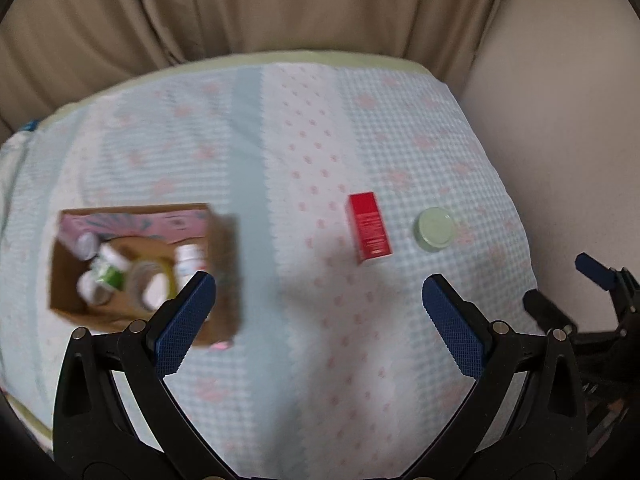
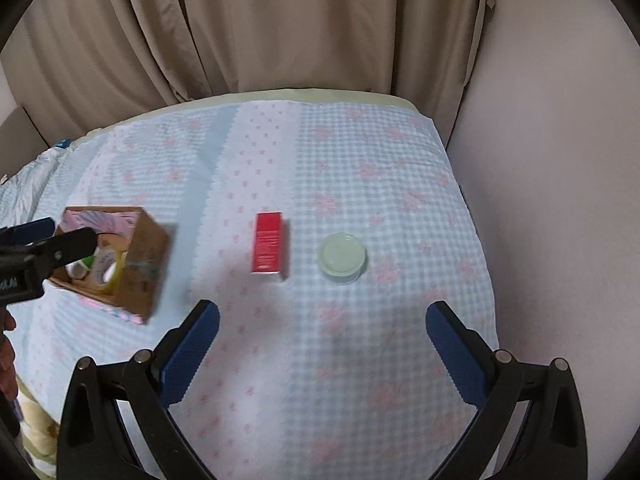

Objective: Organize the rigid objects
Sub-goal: 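Move both tools toward the red box and pale green jar, then grasp the red box with the left tool while the right tool grasps the pale green jar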

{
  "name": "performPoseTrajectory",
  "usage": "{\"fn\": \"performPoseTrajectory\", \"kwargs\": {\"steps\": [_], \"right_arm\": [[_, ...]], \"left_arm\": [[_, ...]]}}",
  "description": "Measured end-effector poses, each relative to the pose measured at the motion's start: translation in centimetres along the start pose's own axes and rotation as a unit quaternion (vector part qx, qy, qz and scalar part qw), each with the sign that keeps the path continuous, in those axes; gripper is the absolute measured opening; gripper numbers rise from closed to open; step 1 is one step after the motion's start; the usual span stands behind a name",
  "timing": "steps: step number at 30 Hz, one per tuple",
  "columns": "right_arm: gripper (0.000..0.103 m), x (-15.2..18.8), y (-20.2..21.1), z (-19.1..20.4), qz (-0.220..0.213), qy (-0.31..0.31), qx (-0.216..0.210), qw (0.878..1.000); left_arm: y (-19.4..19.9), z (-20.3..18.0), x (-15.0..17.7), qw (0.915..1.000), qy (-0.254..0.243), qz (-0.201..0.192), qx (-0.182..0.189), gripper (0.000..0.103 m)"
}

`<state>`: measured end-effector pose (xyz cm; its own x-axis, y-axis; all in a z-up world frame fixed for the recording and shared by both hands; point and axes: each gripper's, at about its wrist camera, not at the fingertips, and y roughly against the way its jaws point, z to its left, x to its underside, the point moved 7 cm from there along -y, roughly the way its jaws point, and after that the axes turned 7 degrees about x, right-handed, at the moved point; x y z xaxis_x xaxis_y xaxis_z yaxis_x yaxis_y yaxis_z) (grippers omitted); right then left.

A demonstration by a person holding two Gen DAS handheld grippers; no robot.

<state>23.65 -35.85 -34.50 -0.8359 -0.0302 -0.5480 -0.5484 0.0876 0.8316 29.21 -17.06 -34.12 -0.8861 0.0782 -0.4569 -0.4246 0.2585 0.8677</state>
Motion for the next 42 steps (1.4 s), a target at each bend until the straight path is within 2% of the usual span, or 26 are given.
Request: {"fn": "performPoseTrajectory", "kwargs": {"steps": [5,11,16,20,24,29,31,32,33,34,42], "right_arm": [[0.103,0.4,-5.2,-1.2,-0.017,0.014,0.007,1.0],[0.103,1.6,-11.9,-1.3,-0.01,0.033,-0.01,0.999],[0.103,2.1,-16.7,-1.1,-0.006,0.037,-0.013,0.999],[0.103,1.5,-19.5,-0.6,-0.013,0.052,-0.021,0.998],[0.103,0.7,-21.7,-0.1,-0.01,0.059,-0.027,0.998],[0.102,0.0,-23.1,0.2,-0.006,0.057,-0.027,0.998],[0.095,-0.2,-23.5,0.4,-0.003,0.065,-0.024,0.998],[0.086,-0.3,-23.7,0.5,0.001,0.068,-0.025,0.997],[0.072,-0.3,-23.9,0.6,0.007,0.071,-0.028,0.997],[0.068,-0.3,-23.9,0.8,0.012,0.072,-0.04,0.997],[0.066,-0.1,-23.2,0.4,0.022,0.055,-0.029,0.998]], "left_arm": [[-7.6,-1.8,-1.1,0.9993,-0.001,0.028,0.023,0.103],[-17.0,-2.5,-1.3,0.9963,0.001,0.083,0.02,0.102],[-23.1,-2.8,-1.4,0.9922,0.0,0.124,0.003,0.092],[-26.1,-2.6,-1.5,0.989,0.006,0.148,-0.008,0.085],[-27.7,-2.6,-1.2,0.9863,0.002,0.164,-0.015,0.07],[-29.0,-2.8,-0.9,0.9842,-0.008,0.176,-0.019,0.064],[-29.1,-3.0,-1.1,0.984,-0.02,0.176,-0.018,0.056],[-29.2,-3.2,-1.2,0.9838,-0.026,0.177,-0.017,0.053],[-29.3,-3.6,-1.3,0.9833,-0.034,0.178,-0.013,0.048],[-29.4,-3.8,-1.4,0.9825,-0.041,0.181,-0.016,0.047],[-28.3,-3.1,-1.7,0.9842,-0.028,0.175,0.005,0.043]]}}
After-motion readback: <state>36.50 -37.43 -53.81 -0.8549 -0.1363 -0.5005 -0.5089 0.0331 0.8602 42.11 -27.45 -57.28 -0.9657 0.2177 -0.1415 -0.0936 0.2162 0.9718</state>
